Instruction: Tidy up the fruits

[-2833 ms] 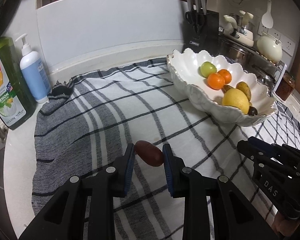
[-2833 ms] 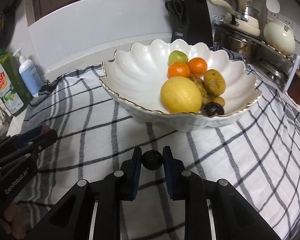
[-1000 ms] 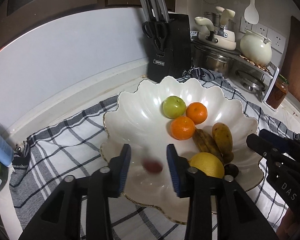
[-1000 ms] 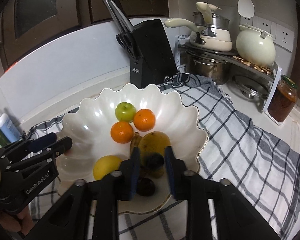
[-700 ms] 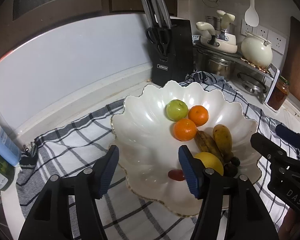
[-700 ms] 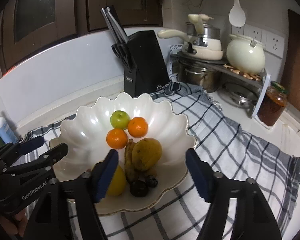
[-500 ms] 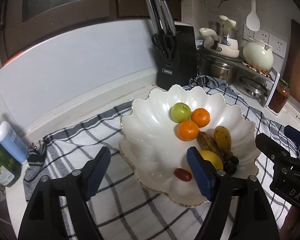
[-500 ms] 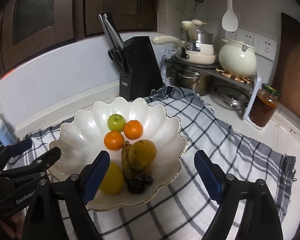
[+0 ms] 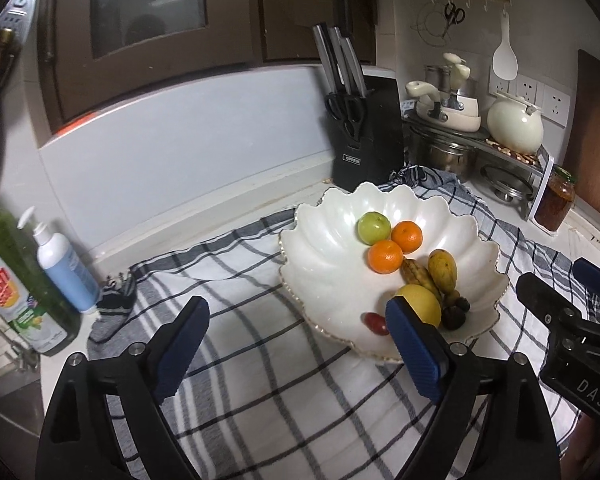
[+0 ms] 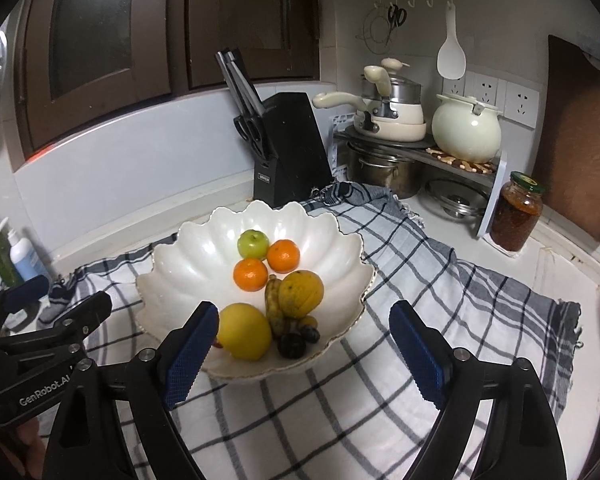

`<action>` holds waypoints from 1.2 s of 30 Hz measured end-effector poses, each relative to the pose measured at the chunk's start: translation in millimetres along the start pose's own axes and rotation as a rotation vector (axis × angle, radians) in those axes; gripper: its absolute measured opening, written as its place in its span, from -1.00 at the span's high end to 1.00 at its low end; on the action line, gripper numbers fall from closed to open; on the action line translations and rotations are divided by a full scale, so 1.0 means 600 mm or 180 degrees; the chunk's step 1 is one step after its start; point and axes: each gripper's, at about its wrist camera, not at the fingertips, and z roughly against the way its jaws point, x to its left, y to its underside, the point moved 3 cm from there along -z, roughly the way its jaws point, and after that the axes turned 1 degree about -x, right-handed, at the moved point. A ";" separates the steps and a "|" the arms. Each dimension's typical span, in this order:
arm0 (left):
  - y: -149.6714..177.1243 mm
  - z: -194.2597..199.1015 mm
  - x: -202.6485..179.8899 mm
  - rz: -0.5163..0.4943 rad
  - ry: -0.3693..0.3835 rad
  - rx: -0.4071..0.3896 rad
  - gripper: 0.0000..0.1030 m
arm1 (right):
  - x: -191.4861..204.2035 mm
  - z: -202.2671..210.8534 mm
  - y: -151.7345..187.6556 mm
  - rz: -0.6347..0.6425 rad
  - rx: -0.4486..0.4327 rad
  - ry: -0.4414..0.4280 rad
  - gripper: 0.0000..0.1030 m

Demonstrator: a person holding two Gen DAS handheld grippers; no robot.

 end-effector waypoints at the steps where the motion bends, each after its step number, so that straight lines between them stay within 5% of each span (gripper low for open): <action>1: 0.002 0.005 0.001 0.0005 0.0000 -0.0008 -0.77 | 0.001 0.006 0.002 0.0000 -0.0009 -0.0001 -0.71; 36: 0.113 0.201 0.031 0.0178 -0.0066 -0.0231 -0.81 | 0.021 0.186 0.090 -0.0118 -0.0192 0.0024 -0.71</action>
